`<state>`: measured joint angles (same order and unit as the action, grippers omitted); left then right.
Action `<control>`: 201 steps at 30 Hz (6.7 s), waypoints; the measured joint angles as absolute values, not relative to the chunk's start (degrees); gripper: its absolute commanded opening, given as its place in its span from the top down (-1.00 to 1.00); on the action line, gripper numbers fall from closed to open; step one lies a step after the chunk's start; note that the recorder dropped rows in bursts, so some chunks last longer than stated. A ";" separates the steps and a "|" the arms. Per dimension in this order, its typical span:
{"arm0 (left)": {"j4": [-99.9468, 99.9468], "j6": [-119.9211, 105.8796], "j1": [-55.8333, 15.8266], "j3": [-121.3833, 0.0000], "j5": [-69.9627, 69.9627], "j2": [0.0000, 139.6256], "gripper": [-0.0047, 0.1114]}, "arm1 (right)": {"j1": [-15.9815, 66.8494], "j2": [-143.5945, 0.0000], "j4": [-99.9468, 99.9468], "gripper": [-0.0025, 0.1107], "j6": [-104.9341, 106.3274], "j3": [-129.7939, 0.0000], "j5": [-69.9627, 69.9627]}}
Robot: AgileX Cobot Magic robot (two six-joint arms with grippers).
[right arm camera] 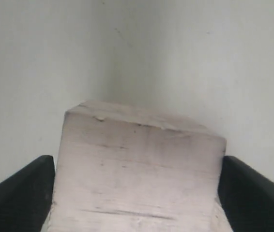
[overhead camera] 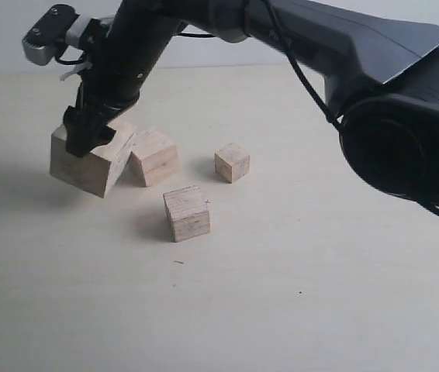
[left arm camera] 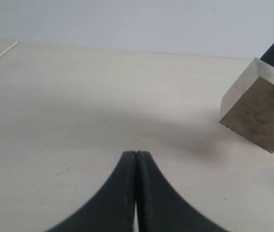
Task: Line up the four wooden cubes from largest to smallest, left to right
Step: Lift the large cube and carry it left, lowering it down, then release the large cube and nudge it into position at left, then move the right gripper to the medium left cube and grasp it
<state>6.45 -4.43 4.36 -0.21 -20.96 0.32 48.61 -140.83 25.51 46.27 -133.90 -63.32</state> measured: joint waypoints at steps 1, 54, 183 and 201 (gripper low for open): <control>6.45 -4.43 4.36 -0.21 -20.96 0.32 0.92 | 47.24 -140.83 25.11 0.96 46.16 -133.90 -63.57; 6.45 -4.43 4.36 -0.21 -20.96 0.32 0.92 | 50.59 -145.46 29.92 0.48 59.34 -132.19 -64.71; 6.45 -4.43 4.36 -0.21 -20.96 0.32 0.92 | 37.68 -137.89 11.66 -0.61 20.10 -132.44 -66.01; 6.45 -4.43 4.36 -0.21 -20.96 0.32 0.92 | 38.23 -145.53 19.36 -0.61 23.74 -132.44 -65.15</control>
